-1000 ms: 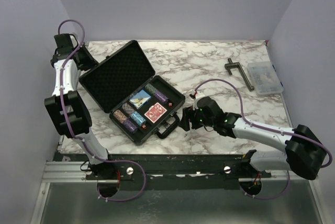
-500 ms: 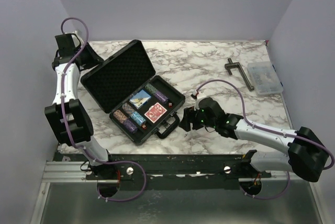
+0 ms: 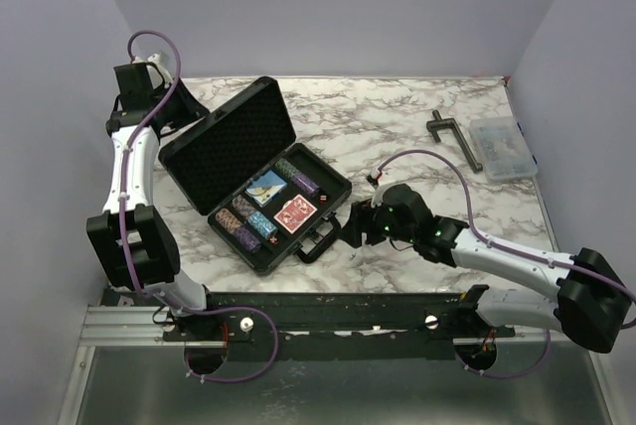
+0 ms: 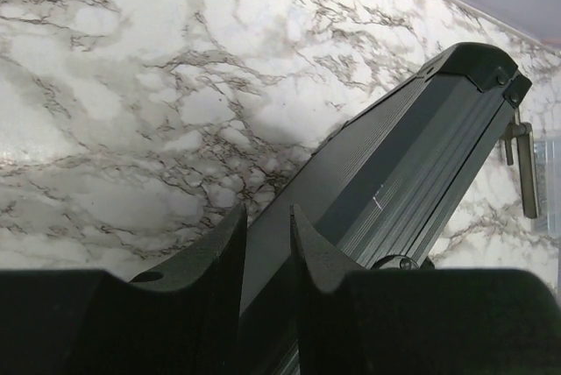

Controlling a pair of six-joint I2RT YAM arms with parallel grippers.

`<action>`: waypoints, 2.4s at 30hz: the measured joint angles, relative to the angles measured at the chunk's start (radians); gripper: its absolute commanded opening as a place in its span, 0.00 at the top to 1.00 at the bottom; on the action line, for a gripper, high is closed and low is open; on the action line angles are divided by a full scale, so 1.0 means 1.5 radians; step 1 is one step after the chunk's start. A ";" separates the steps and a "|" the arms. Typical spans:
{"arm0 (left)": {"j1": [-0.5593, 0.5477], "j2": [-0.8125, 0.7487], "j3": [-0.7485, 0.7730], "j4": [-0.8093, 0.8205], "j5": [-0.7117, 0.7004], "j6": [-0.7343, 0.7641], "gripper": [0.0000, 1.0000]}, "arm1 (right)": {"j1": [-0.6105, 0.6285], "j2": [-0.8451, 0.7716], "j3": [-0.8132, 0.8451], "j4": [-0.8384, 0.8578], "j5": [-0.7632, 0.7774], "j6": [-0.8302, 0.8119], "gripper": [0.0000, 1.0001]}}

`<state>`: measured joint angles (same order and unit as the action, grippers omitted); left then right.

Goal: Pack up texas hold em set

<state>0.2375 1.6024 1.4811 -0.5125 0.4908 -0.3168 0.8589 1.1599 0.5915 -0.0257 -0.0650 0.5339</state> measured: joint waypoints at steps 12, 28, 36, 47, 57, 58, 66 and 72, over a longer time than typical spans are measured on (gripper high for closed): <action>-0.048 -0.056 -0.067 -0.007 0.008 -0.006 0.74 | -0.001 0.142 0.129 0.098 -0.055 0.121 0.44; -0.102 -0.194 -0.222 -0.010 0.014 -0.005 0.74 | -0.001 0.302 0.336 0.127 -0.081 0.168 0.45; -0.131 -0.259 -0.306 -0.004 0.022 0.021 0.74 | -0.001 0.326 0.331 0.113 -0.090 0.168 0.45; -0.151 -0.303 -0.341 0.003 0.023 0.041 0.71 | -0.001 0.318 0.302 0.111 -0.089 0.168 0.45; -0.163 -0.303 -0.348 0.002 0.009 0.042 0.71 | -0.002 0.233 0.245 0.068 -0.051 0.159 0.45; -0.163 -0.303 -0.348 0.002 0.009 0.042 0.71 | -0.003 0.224 0.245 0.060 -0.046 0.156 0.45; -0.163 -0.319 -0.362 0.002 0.003 0.038 0.67 | -0.002 0.144 0.245 0.014 -0.015 0.149 0.42; -0.163 -0.330 -0.365 0.002 -0.017 0.032 0.51 | -0.002 0.049 0.243 -0.050 0.053 0.137 0.36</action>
<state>-0.0071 1.1080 0.9340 -0.5095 0.4652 -0.2684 0.8562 1.2331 0.9558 -0.1013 0.0151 0.7399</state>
